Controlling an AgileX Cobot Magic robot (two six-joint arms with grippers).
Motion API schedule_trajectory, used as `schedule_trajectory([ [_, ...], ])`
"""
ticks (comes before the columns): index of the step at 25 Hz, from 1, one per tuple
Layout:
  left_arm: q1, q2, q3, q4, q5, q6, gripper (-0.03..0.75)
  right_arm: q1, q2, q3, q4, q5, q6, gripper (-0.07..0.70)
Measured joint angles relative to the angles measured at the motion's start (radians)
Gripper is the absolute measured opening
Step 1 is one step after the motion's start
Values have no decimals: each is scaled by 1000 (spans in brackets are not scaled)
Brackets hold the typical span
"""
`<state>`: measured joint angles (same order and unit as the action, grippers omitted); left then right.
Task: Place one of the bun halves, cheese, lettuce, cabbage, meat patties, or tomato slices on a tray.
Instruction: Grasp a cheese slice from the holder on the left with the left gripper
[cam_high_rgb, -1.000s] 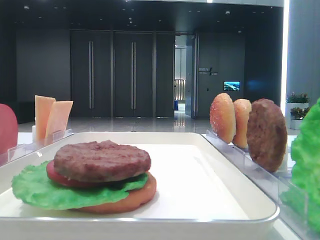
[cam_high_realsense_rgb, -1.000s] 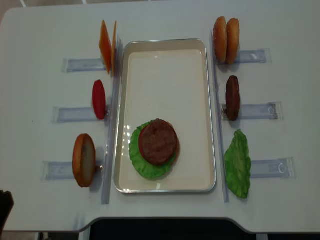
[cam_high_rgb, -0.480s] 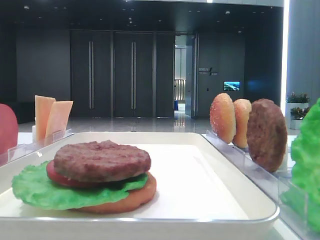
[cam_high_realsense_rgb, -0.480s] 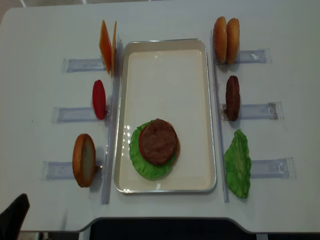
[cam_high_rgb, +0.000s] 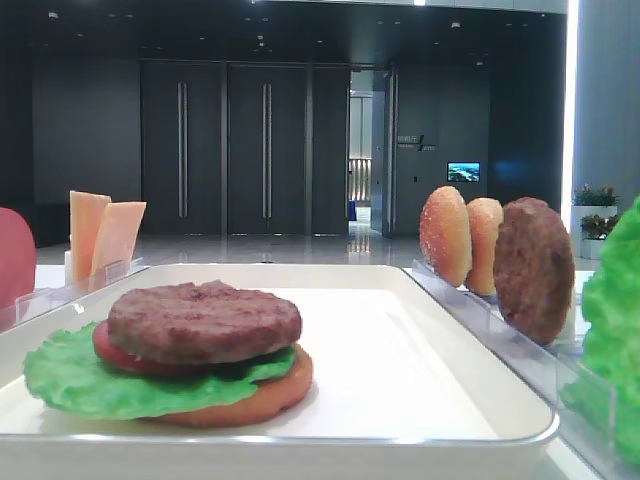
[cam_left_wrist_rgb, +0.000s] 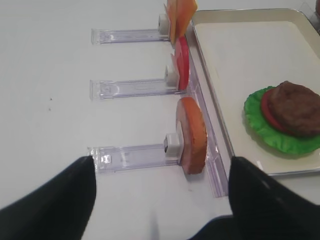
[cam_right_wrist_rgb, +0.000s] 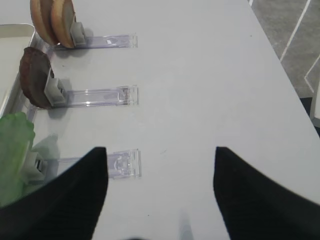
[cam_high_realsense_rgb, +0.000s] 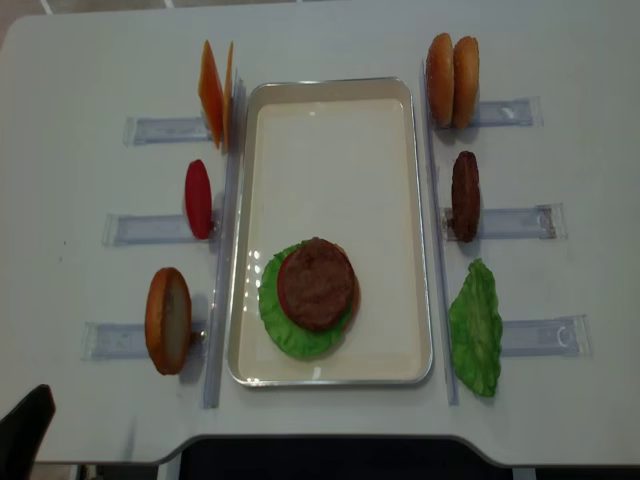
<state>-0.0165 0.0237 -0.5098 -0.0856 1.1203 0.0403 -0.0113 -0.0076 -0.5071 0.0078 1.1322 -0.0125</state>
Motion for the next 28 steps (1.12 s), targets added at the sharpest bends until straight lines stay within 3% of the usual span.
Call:
schedule_trajectory([
  [15,0,471,-251,22,0,-40,636,0,0,0,0,0,0,437],
  [28,0,975,-645,22,74,-51,636,0,0,0,0,0,0,437],
])
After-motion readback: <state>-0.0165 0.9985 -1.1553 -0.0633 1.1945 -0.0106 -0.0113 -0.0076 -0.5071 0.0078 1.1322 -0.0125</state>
